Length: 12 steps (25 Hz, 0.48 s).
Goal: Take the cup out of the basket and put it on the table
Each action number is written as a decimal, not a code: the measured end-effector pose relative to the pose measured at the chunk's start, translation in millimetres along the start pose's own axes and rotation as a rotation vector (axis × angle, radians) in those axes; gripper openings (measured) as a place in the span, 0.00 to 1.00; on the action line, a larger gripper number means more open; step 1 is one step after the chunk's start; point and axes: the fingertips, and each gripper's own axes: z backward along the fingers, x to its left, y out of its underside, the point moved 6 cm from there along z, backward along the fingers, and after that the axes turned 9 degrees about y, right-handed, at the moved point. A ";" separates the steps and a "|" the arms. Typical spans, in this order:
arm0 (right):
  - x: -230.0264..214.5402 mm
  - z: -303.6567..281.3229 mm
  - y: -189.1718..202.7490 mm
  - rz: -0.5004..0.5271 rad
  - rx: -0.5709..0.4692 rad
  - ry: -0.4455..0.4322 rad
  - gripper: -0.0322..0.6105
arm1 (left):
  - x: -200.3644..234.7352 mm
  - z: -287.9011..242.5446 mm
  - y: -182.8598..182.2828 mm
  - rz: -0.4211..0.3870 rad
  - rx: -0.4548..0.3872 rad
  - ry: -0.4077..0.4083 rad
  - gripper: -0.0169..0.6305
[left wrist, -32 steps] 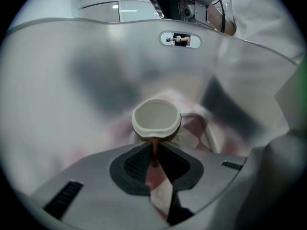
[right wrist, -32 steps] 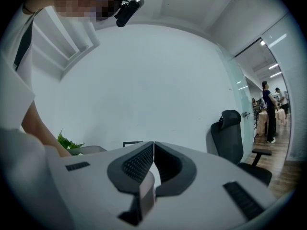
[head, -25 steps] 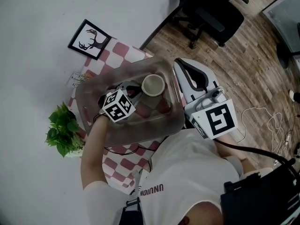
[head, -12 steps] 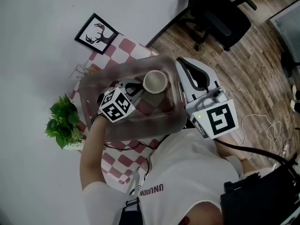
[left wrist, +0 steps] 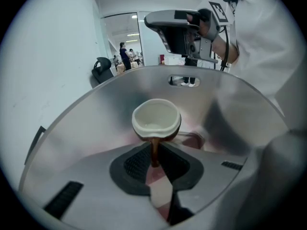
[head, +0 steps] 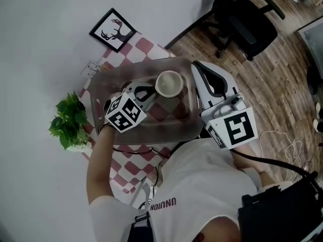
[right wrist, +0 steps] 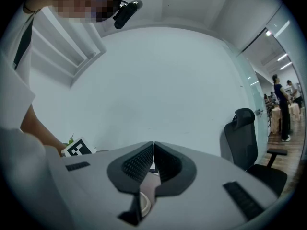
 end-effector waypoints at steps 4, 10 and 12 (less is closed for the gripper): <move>3.0 -0.2 -2.1 -0.001 -0.005 -0.022 0.08 | -2.5 9.3 -0.2 0.035 -0.006 -0.035 0.12; 8.2 -0.9 -4.7 0.000 -0.012 -0.071 0.08 | -10.5 24.4 2.9 0.106 -0.008 -0.104 0.12; 10.5 -1.0 -5.1 0.001 -0.014 -0.087 0.08 | -12.9 29.5 3.3 0.127 -0.016 -0.131 0.12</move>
